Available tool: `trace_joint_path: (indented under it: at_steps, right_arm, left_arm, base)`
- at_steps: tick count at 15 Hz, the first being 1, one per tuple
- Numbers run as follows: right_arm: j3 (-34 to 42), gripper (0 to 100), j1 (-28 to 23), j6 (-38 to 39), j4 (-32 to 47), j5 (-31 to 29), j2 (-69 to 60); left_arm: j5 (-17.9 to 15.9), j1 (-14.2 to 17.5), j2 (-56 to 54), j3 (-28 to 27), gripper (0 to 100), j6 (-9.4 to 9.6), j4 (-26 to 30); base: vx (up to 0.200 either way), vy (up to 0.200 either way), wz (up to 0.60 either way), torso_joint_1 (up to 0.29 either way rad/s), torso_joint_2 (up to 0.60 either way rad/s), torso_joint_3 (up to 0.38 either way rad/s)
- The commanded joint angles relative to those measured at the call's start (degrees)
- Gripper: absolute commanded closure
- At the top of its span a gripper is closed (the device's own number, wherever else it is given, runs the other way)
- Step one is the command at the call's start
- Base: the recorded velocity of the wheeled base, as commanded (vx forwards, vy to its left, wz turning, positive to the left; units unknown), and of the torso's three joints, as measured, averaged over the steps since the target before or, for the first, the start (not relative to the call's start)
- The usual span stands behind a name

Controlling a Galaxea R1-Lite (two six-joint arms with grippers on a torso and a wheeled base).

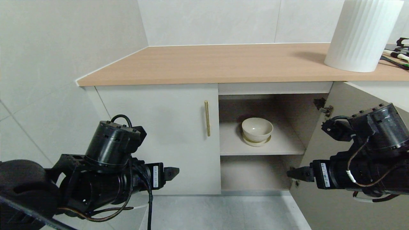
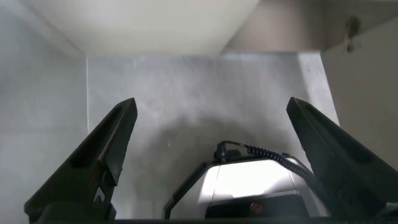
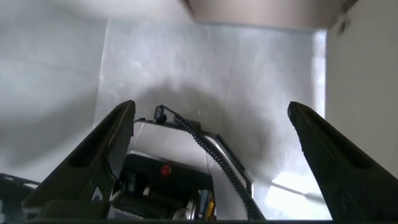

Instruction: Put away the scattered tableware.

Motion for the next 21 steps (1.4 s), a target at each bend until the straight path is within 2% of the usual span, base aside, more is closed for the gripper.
trace_joint_path:
  at_steps: [1, 4, 13, 15, 17, 20, 21]
  right_arm:
    - [0.06, 0, 0.01, 0.01, -0.03, -0.47, 1.15]
    - [0.24, 0, 0.01, -0.08, -0.03, -0.91, 1.15]
    - [1.03, 0, 0.10, -1.66, 0.15, -1.09, 0.80]
    - [1.64, 0, 0.27, -3.33, 1.29, -1.44, -0.26]
    - [1.29, 0, 0.54, -7.55, 8.50, -1.26, -3.51]
    - [0.06, 0, 4.14, -10.10, 18.16, -1.35, -8.52]
    - [-1.35, 0, 6.07, -11.06, 23.97, -1.35, -10.63]
  left_arm:
    - [0.03, -0.01, 0.39, 0.00, 0, -0.03, 0.01]
    - [0.03, -0.10, 0.48, 0.00, 0, 0.06, 0.01]
    - [0.21, -0.01, 0.92, 0.00, 0, 0.15, 0.01]
    - [0.21, -0.01, 0.92, 0.18, 0, 0.24, 0.01]
    - [0.21, -0.10, 0.92, 0.18, 0, 0.24, 0.01]
    - [0.21, -0.10, 0.75, 0.09, 0, 0.24, 0.01]
    - [0.21, -0.10, 0.75, 0.18, 0, 0.24, 0.01]
  base:
    - [-0.200, 0.000, 0.00, 0.002, 0.01, -0.002]
    - [-0.200, 0.000, 0.00, 0.002, 0.01, -0.001]
    - [0.000, 0.000, 0.00, 0.000, 0.00, 0.000]
    - [0.000, -0.200, 0.00, 0.002, 0.00, 0.005]
    - [0.000, -0.200, 0.00, 0.002, 0.01, 0.002]
    - [0.000, -0.200, 0.00, 0.009, 0.01, 0.002]
    - [0.000, -0.200, 0.00, -0.002, 0.00, 0.002]
